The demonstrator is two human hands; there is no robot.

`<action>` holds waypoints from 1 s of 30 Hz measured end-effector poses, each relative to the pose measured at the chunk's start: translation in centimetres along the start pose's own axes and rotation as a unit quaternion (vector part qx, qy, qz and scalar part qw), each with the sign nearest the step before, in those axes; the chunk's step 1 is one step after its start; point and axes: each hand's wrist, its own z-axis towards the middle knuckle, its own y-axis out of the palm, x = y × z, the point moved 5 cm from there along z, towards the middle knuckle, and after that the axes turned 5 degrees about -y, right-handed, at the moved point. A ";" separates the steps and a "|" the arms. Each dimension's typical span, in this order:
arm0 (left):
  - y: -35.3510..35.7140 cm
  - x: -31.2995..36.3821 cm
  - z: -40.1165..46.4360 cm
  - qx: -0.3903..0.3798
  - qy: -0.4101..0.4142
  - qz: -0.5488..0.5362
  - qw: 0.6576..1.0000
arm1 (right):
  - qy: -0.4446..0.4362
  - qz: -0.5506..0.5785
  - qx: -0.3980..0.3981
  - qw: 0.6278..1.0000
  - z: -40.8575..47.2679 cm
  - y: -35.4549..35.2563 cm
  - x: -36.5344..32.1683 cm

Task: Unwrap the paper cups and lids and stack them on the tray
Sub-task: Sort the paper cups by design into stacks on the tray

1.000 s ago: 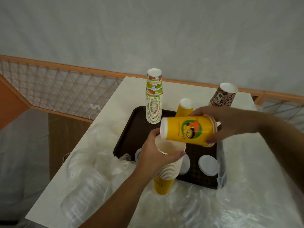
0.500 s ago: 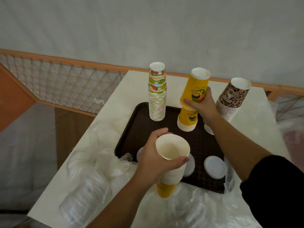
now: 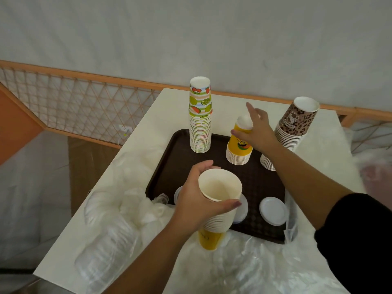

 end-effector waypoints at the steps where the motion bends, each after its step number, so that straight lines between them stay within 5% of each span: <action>1: 0.0 0.0 0.0 0.002 0.003 0.000 1.000 | -0.029 0.001 0.014 0.999 -0.7 -0.9 -1.5; 3: 0.0 0.0 0.0 0.005 0.010 0.001 1.000 | -0.080 0.026 -0.030 0.996 -2.6 -2.1 -5.1; 5: 0.1 0.0 0.0 0.009 0.013 0.001 1.000 | -0.085 0.030 -0.180 0.979 -5.4 -2.3 -8.3; 8: 0.2 0.0 -0.2 0.008 0.020 -0.004 1.000 | -0.147 -0.113 -0.328 0.926 -10.0 -1.7 -11.3; 11: 0.5 0.3 -0.5 -0.014 0.034 -0.006 0.999 | -0.197 -0.185 -0.327 0.906 -12.3 -0.7 -11.9; 22: 0.9 0.1 -0.6 -0.015 0.012 0.013 1.000 | -0.175 -0.140 -0.255 0.941 -12.0 -4.9 -12.5; 30: 0.4 -0.1 -0.4 0.004 -0.017 0.013 1.000 | -0.117 -0.122 -0.368 0.914 -10.1 -7.2 -5.9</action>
